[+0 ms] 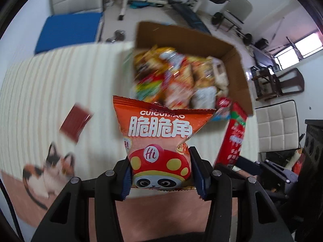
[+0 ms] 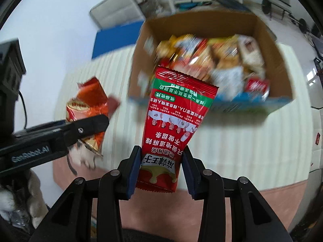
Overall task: Organize snacks
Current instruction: 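Carry both packs over the box and open both tools to drop them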
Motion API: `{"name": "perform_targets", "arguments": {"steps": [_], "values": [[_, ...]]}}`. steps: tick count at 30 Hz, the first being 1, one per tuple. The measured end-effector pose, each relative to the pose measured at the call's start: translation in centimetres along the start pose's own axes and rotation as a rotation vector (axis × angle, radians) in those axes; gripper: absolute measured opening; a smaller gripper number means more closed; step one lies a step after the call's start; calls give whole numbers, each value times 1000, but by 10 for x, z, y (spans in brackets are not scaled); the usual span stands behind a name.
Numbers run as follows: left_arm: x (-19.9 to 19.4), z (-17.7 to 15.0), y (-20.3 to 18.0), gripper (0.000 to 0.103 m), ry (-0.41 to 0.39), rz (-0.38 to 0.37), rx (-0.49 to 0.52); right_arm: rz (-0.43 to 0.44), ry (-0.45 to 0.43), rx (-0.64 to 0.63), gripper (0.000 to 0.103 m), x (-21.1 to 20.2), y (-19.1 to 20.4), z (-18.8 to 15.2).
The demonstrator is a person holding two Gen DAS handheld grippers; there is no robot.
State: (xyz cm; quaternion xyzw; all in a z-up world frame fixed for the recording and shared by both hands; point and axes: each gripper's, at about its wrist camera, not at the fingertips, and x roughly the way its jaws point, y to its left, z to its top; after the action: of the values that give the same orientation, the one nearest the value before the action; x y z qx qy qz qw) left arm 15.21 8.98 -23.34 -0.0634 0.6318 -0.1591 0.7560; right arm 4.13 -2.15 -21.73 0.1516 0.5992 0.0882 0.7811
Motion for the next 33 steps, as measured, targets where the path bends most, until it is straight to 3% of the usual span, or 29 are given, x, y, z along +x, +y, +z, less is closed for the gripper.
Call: {"name": "perform_targets", "arguments": {"steps": [5,9,15,21,22,23,25,33], "values": [[30,70,-43,47,26,-5,45,-37,-44,31,43,-9,-52,66],[69,117,-65,47,86,-10,59,-70,-15,53,43,12,-89,117],[138,166,-81,47,195,11,51,-124,60,38,43,58,-120,154],[182,175,-86,48,284,54,65,-143,141,20,49,95,-129,167],[185,175,-88,53,285,78,83,-157,149,24,57,98,-131,168],[186,175,-88,66,284,98,90,-169,149,26,73,99,-132,169],[186,174,-87,83,280,91,77,-165,147,27,86,98,-132,169],[157,172,-85,86,162,92,63,-203,120,47,93,86,-137,167]]}}
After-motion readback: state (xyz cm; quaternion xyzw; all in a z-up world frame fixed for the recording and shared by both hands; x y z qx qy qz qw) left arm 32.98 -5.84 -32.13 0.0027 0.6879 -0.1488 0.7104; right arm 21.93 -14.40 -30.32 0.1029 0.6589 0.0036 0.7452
